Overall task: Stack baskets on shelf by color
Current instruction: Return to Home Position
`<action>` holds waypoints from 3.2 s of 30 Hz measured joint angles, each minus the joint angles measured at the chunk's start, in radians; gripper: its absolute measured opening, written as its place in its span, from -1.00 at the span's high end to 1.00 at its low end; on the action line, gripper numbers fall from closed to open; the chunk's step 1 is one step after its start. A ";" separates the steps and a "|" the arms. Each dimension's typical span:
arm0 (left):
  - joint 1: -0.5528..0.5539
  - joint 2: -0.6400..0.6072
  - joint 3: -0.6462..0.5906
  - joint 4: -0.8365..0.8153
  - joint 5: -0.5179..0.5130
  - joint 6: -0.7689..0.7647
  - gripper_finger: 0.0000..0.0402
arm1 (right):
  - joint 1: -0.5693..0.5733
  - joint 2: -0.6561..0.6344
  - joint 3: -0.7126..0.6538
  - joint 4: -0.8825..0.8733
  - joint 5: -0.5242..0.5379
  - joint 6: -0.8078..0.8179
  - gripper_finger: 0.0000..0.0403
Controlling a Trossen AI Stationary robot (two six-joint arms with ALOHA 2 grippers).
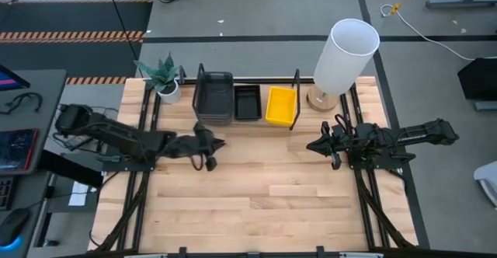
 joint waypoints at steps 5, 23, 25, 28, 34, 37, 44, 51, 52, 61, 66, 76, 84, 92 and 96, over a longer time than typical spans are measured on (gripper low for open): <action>-0.022 -0.156 -0.135 0.082 -0.106 -0.010 0.86 | 0.000 0.015 0.000 0.006 0.000 0.000 0.88; -0.015 -0.869 -0.374 -0.045 -0.230 0.058 0.97 | 0.000 0.022 0.000 0.019 -0.001 0.000 0.88; -0.016 -0.920 -0.374 -0.049 -0.229 0.080 0.97 | 0.000 0.022 0.000 0.021 -0.001 0.000 0.88; -0.016 -0.975 -0.374 -0.104 -0.226 0.075 0.98 | 0.000 0.022 0.000 0.021 -0.001 0.000 0.88; -0.053 -0.991 -0.429 -0.118 -0.199 0.010 0.97 | 0.000 0.022 0.000 0.021 -0.001 0.000 0.88; -0.071 -0.992 -0.488 -0.023 -0.199 0.020 0.97 | 0.000 0.022 0.000 0.021 -0.001 0.000 0.88; -0.084 -0.993 -0.503 -0.008 -0.194 0.078 0.93 | 0.000 0.022 0.000 0.021 -0.001 0.000 0.88; -0.084 -0.991 -0.503 -0.012 -0.194 0.029 0.81 | 0.000 0.022 0.000 0.021 -0.001 0.000 0.88; -0.084 -0.991 -0.503 -0.012 -0.193 0.029 0.81 | 0.000 0.022 0.000 0.021 -0.001 0.000 0.88; -0.084 -0.991 -0.503 -0.012 -0.192 0.029 0.86 | 0.000 0.022 0.000 0.021 -0.002 0.000 0.88; -0.084 -0.991 -0.503 -0.013 -0.192 0.025 0.87 | 0.000 0.022 0.000 0.021 -0.001 0.000 0.88; -0.084 -0.991 -0.503 -0.013 -0.192 0.022 0.81 | 0.000 0.022 0.000 0.021 -0.001 0.000 0.88; -0.084 -0.991 -0.504 -0.013 -0.192 0.023 0.85 | 0.000 0.022 0.000 0.021 -0.001 0.000 0.88; -0.084 -0.991 -0.504 -0.013 -0.192 0.023 0.83 | 0.000 0.022 0.000 0.021 -0.001 0.000 0.88; -0.084 -0.991 -0.504 -0.013 -0.192 0.023 0.80 | 0.000 0.022 0.000 0.021 -0.001 0.000 0.88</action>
